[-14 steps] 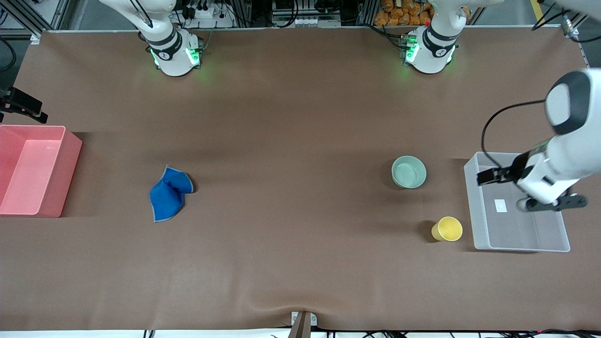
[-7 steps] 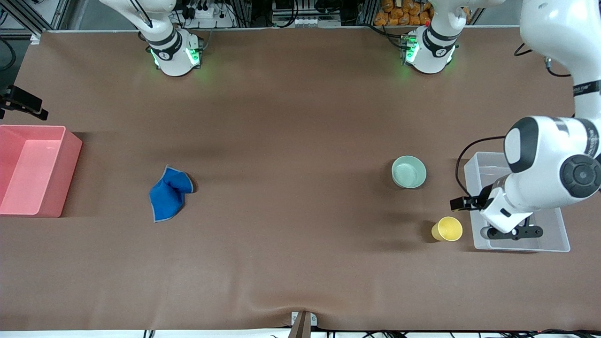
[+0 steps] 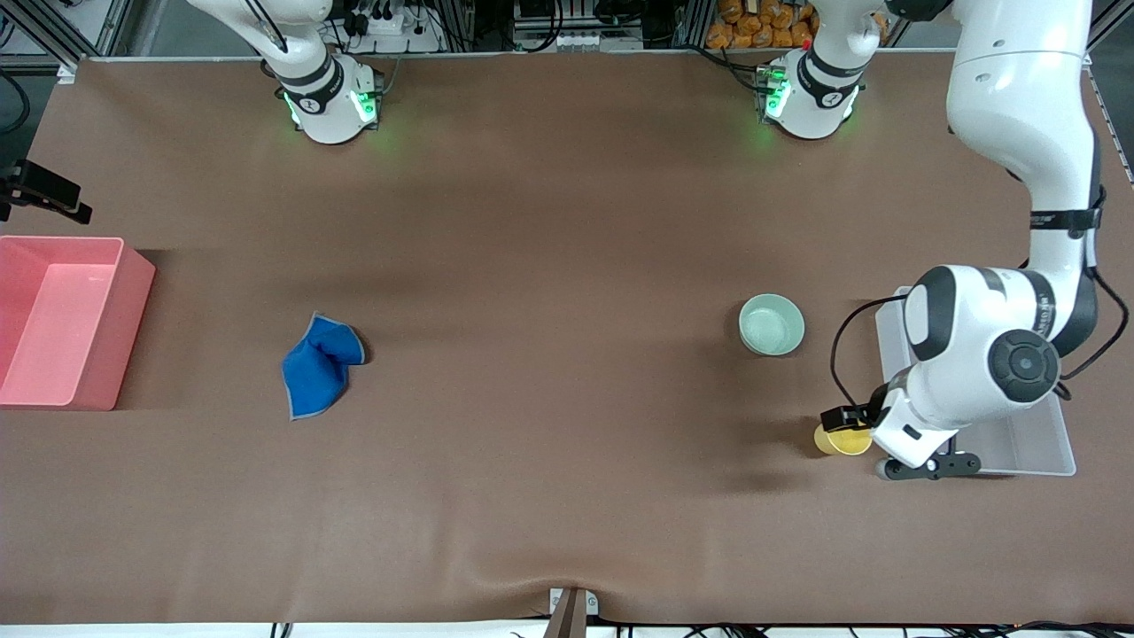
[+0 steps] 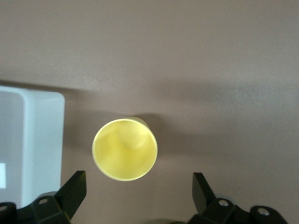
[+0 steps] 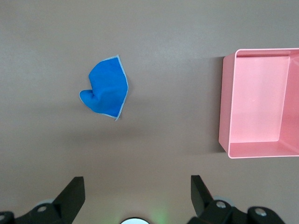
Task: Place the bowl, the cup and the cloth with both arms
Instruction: 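Reach the left gripper down over the yellow cup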
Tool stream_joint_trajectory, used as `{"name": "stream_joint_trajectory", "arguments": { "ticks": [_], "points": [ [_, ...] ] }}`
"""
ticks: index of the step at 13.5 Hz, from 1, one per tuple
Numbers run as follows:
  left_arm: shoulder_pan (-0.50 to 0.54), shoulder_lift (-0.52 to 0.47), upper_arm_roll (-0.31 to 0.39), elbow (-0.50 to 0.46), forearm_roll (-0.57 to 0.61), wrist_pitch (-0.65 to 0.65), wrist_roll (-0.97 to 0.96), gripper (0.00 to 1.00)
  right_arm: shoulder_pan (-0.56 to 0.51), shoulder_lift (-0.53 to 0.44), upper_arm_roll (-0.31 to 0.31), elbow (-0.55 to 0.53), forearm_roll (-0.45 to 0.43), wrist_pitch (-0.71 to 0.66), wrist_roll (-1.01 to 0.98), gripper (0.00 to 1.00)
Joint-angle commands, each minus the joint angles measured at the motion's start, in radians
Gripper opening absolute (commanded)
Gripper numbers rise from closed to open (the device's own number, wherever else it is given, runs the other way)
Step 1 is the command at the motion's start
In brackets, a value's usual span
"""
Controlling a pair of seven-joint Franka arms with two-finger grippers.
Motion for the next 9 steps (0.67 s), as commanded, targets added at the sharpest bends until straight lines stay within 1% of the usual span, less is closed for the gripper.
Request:
{"name": "stream_joint_trajectory", "arguments": {
  "ticks": [1,6,7,8,9],
  "points": [
    [-0.013,0.031,0.004,0.030,-0.008,0.026,-0.015,1.00,0.020,-0.012,-0.014,-0.006,0.001,-0.006,0.022,1.00],
    [-0.018,0.078,0.002,0.028,-0.008,0.053,-0.015,0.99,0.027,0.000,-0.025,0.011,0.003,-0.007,0.021,1.00],
    [-0.016,0.086,0.002,0.028,-0.010,0.052,-0.015,0.91,0.027,0.000,-0.025,0.011,0.004,-0.006,0.022,1.00],
    [-0.016,0.089,0.002,0.028,-0.008,0.053,-0.015,0.88,0.028,0.002,-0.025,0.007,0.004,-0.006,0.022,1.00],
    [-0.018,0.097,0.002,0.027,-0.008,0.053,-0.015,0.81,0.030,0.009,-0.025,0.004,0.004,-0.006,0.022,1.00]
  ]
}}
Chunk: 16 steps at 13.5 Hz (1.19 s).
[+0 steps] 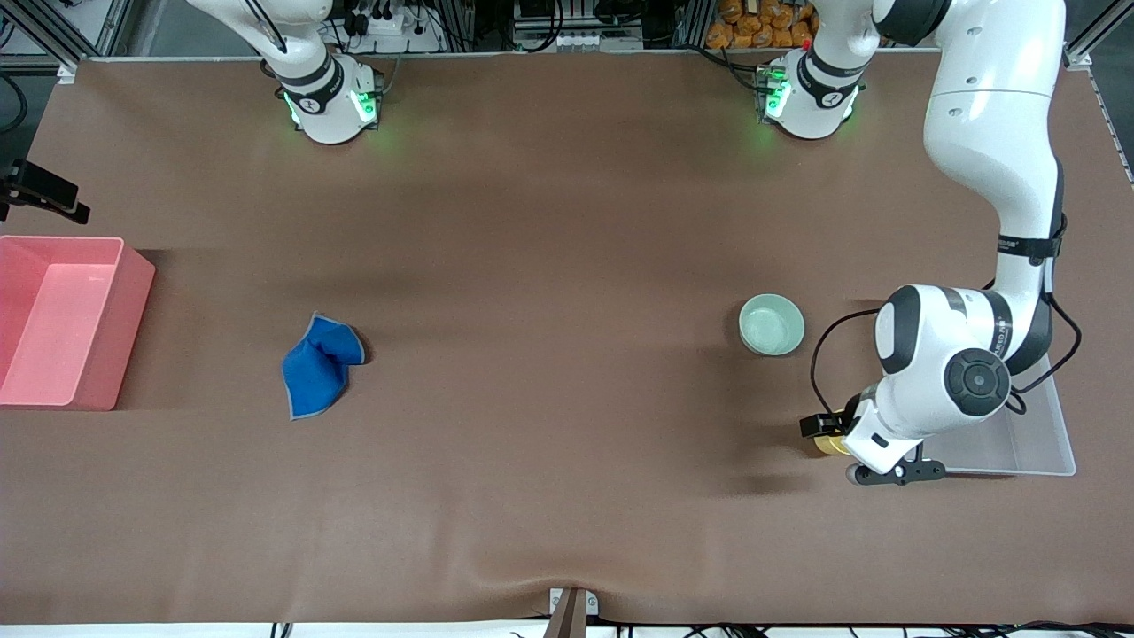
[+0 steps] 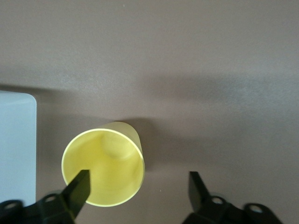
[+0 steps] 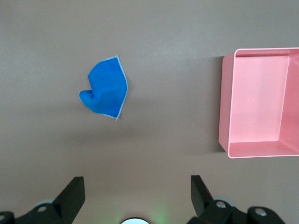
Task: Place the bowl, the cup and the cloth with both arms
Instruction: 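Grasp the yellow cup rim with the left gripper while the right gripper reaches out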
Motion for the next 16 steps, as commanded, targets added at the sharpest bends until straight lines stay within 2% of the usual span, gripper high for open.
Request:
{"name": "stream_joint_trajectory", "arguments": {
  "ticks": [1,2,4,5,7,9,11,16],
  "points": [
    [-0.005,0.028,0.002,0.023,-0.008,0.010,-0.014,0.79,0.030,0.013,-0.018,0.001,0.003,-0.006,0.022,1.00],
    [-0.005,0.036,0.002,0.021,-0.008,0.032,-0.014,0.73,0.033,0.037,-0.018,-0.003,0.003,-0.003,0.022,1.00],
    [-0.007,0.048,0.002,0.021,-0.008,0.046,-0.017,0.69,0.034,0.071,-0.018,-0.004,0.009,-0.006,0.022,1.00],
    [-0.007,0.046,0.002,0.021,-0.005,0.046,-0.023,0.62,0.034,0.080,-0.018,-0.019,0.019,-0.011,0.022,1.00],
    [-0.011,0.046,0.004,0.021,-0.004,0.046,-0.026,0.36,0.030,0.106,-0.018,-0.047,0.042,0.000,0.020,1.00],
    [-0.011,0.046,0.004,0.021,-0.004,0.046,-0.023,0.15,0.028,0.114,-0.018,-0.049,0.045,-0.002,0.020,1.00],
    [-0.011,0.043,0.004,0.021,-0.002,0.046,-0.023,0.00,0.031,0.114,-0.018,-0.049,0.045,0.000,0.020,1.00],
    [-0.019,0.033,0.016,0.024,-0.001,0.034,-0.063,0.00,0.034,0.115,-0.018,-0.049,0.045,0.001,0.020,1.00]
  ]
}}
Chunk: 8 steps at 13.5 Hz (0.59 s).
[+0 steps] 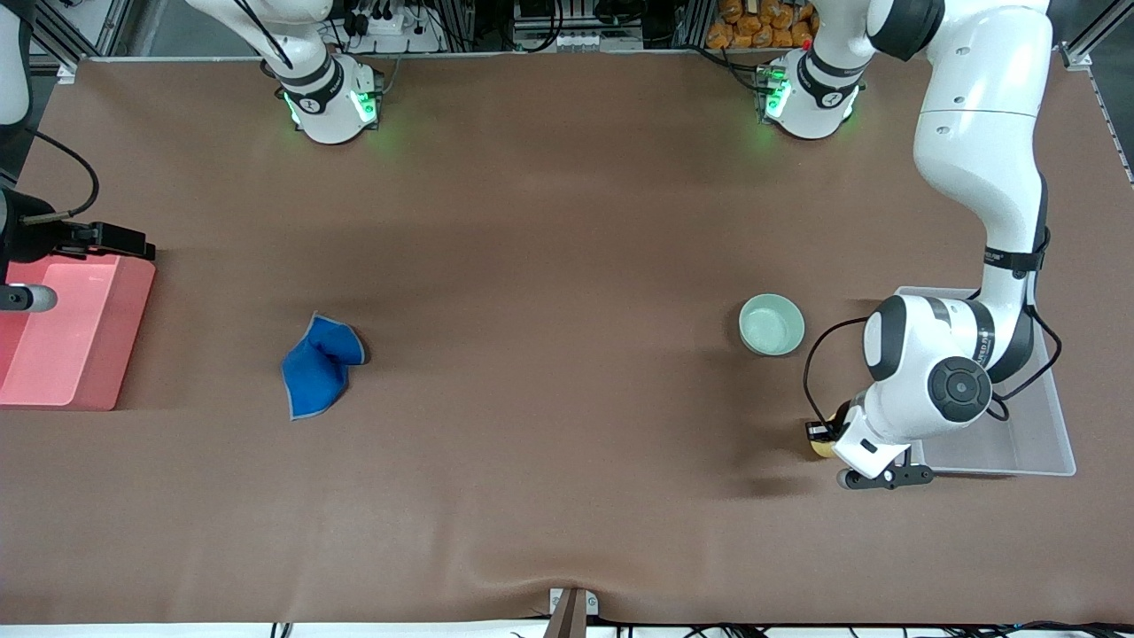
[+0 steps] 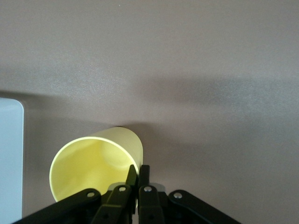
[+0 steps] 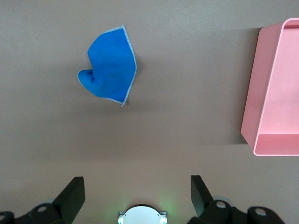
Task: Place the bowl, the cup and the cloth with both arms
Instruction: 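Grasp the yellow cup rim with the left gripper while the right gripper reaches out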
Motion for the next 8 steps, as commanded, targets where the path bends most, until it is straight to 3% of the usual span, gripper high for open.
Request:
{"name": "stream_joint_trajectory", "arguments": {
  "ticks": [1,6,8],
  "points": [
    [-0.023,-0.014,0.015,0.011,0.007,-0.009,-0.047,0.00,0.013,-0.010,-0.010,0.000,0.012,-0.002,0.018,1.00],
    [-0.025,-0.115,0.015,0.011,0.065,-0.166,-0.069,0.00,0.018,0.023,-0.010,0.000,0.016,0.003,0.020,1.00],
    [-0.014,-0.167,0.017,0.011,0.073,-0.245,-0.063,0.00,0.018,0.065,-0.010,-0.002,0.068,0.030,0.070,1.00]
  ]
}}
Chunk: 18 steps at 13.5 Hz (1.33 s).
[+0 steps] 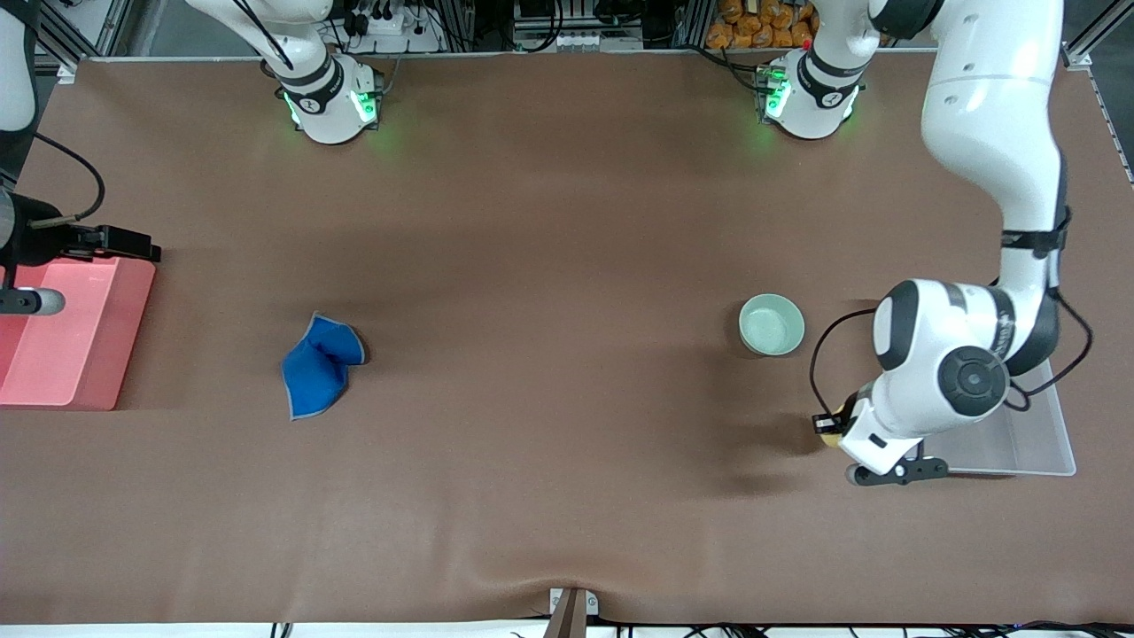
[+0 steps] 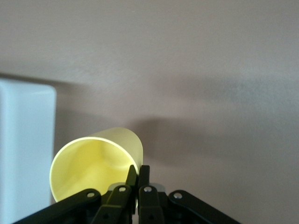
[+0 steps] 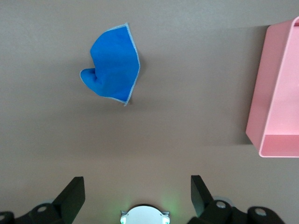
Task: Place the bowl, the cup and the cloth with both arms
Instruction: 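Grasp the yellow cup rim with the left gripper while the right gripper reaches out, then lift the cup into the clear bin while the right gripper nears the cloth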
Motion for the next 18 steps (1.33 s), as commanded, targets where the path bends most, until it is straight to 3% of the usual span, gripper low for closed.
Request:
{"name": "stream_joint_trajectory", "arguments": {
  "ticks": [1,4,7,11,18],
  "points": [
    [0.005,-0.087,0.016,-0.018,0.044,-0.096,-0.012,0.00,0.015,0.062,-0.010,0.006,0.063,0.037,0.094,1.00],
    [0.008,-0.123,0.048,-0.017,0.048,-0.156,0.026,0.00,0.035,0.125,-0.008,-0.002,0.061,0.102,0.163,1.00],
    [0.008,-0.123,0.089,0.038,0.048,-0.196,0.090,0.00,0.034,0.126,-0.008,-0.022,0.061,0.108,0.163,1.00],
    [0.014,-0.120,0.175,0.040,0.039,-0.230,0.250,0.00,0.040,0.126,-0.008,-0.022,0.061,0.125,0.163,1.00],
    [0.078,-0.031,0.178,0.037,-0.055,-0.181,0.359,0.00,0.038,0.128,-0.008,-0.024,0.061,0.133,0.165,1.00]
  ]
}}
